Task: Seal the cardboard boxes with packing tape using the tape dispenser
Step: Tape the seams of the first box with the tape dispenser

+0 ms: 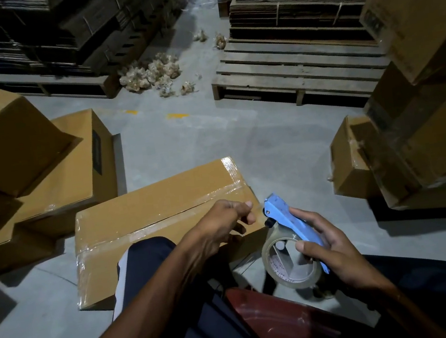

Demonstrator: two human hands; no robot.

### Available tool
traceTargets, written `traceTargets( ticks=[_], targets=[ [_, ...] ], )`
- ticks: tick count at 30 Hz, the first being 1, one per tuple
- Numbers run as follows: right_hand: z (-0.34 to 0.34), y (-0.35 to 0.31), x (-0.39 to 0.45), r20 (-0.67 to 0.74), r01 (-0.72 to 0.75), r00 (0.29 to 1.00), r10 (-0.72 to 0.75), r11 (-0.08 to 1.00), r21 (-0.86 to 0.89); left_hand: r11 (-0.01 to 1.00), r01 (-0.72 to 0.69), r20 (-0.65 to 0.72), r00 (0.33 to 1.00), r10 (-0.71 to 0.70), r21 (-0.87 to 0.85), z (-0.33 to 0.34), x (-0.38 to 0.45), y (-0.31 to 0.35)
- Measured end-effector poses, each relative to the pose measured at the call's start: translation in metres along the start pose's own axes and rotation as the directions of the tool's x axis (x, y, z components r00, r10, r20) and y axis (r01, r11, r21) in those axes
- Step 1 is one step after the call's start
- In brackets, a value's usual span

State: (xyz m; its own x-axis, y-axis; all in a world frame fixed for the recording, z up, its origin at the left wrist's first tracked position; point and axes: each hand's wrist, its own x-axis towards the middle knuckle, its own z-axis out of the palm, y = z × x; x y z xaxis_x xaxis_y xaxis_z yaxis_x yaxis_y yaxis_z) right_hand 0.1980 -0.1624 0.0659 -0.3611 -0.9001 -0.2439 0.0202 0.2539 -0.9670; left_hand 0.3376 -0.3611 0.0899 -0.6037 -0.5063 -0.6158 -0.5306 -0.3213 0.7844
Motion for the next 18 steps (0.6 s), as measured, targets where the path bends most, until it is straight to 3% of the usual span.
traceTargets(
  ticks=[4,6,13,18],
  targets=[
    [0.001,0.000,0.001,0.004,0.023,1.000,-0.023,0.999,-0.032,0.979,0.171,0.156,0.976,-0.154,-0.108,0.002,0.001,0.006],
    [0.002,0.001,0.002,0.004,0.033,0.999,-0.033,0.998,-0.055,0.978,0.178,0.188,0.970,-0.156,-0.109,0.004,0.002,0.008],
    [0.003,-0.002,0.009,-0.024,0.077,0.996,-0.084,0.975,-0.206,0.998,0.020,0.121,0.993,-0.013,-0.052,0.005,0.024,0.007],
    [0.004,-0.016,0.032,-0.139,0.089,0.973,-0.185,0.852,-0.516,0.935,-0.186,0.046,0.982,0.180,0.301,-0.005,0.073,0.024]
  ],
)
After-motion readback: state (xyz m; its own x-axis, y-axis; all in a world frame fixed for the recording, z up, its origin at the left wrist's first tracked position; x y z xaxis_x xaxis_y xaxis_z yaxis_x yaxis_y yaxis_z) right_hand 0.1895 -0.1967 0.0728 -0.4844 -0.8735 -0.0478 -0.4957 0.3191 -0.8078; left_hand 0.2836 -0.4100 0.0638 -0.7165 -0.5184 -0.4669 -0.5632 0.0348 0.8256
